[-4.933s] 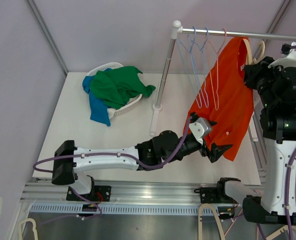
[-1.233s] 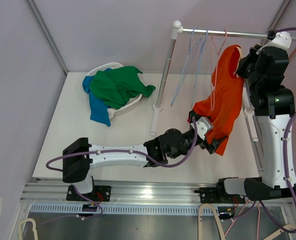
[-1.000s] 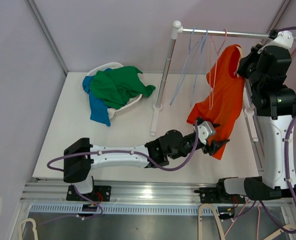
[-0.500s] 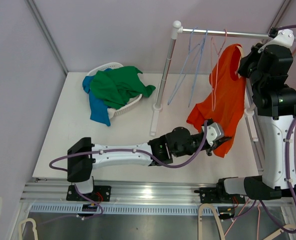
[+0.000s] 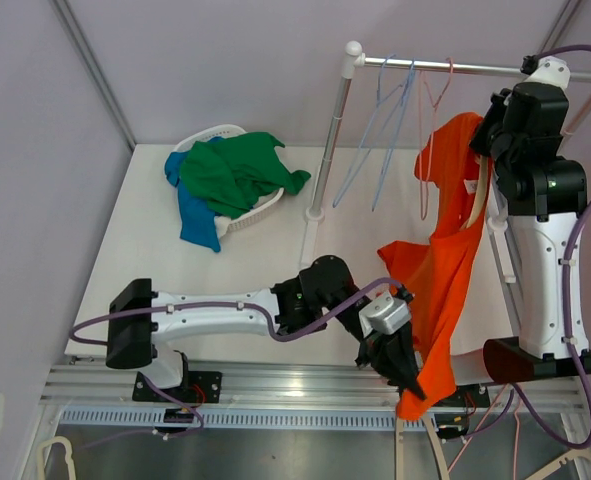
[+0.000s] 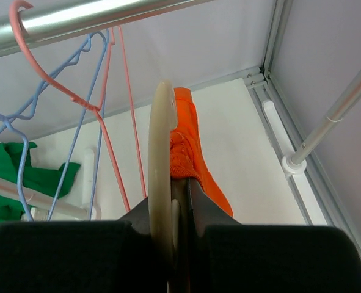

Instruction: Remove the t-shirt from the hanger

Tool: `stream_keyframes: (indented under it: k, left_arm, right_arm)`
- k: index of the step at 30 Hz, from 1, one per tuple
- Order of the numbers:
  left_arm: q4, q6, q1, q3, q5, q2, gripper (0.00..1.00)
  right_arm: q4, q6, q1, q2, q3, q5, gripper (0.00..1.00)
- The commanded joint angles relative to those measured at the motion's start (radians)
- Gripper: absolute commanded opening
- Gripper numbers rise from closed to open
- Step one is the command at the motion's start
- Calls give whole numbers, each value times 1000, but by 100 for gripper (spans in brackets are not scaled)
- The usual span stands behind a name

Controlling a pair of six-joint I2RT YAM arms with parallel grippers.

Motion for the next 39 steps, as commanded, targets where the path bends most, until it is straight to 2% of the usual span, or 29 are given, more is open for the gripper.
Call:
stream_keyframes:
  k: [1,3,4,6,9,11,13,14,16,17,19,20,21,22,24,25,26,27,31,39]
  left_arm:
    - [-9,-160,-88,15,546,51,1]
    - [-35,-99,-85,-71,508,56,1]
    - [-127,-54,-76,-106,413,51,1]
    - [-172,0,-38,-143,284,50,1]
    - [-337,23,27,-89,-5,108,1]
    - [-426,-35,79,20,-162,190,1]
    - [-407,-90,105,86,-164,224,1]
    - [-320,-130,113,80,-172,219,1]
    - [-287,-129,111,67,-267,183,1]
    - [-254,-115,107,29,-372,163,1]
    - [-206,-126,105,-13,-500,91,33]
    - [-133,-132,105,-95,-558,68,50]
    - [-87,-138,105,-126,-666,26,55]
    - [-39,-140,105,-151,-702,7,59]
    - [13,-120,101,-234,-791,-21,79]
    - [58,-106,99,-263,-868,-42,84]
    - [79,-82,95,-275,-914,-48,95]
    - [108,-65,82,-310,-948,-48,99]
    - [242,-16,67,-318,-953,-19,100]
    - [258,67,38,-196,-997,114,99]
  right_arm:
    - [153,-8,-22,11,60,25,0]
    - [133,-11,-26,18,76,22,0]
    - [125,-10,-26,22,83,17,0]
    - [80,4,-26,24,109,6,0]
    - [-37,57,-22,31,177,-55,0]
    - [-155,87,-5,41,218,-58,0]
    - [-201,105,6,25,189,-28,0]
    - [-191,104,10,9,159,1,0]
    - [-122,99,10,-65,41,20,0]
    - [-105,98,10,-88,13,23,0]
    - [-83,95,10,-130,-24,15,0]
    - [-77,96,10,-136,-25,15,0]
    - [-76,96,10,-139,-24,9,0]
    - [-76,96,10,-139,-16,5,0]
    - [-76,98,10,-134,-10,-6,0]
    - [-76,98,10,-133,-7,-17,0]
    - [-74,99,12,-130,-7,-23,0]
    - [-69,102,12,-130,-6,-28,0]
    - [-66,105,12,-122,-1,-41,0]
    - [-69,114,13,-117,31,-61,0]
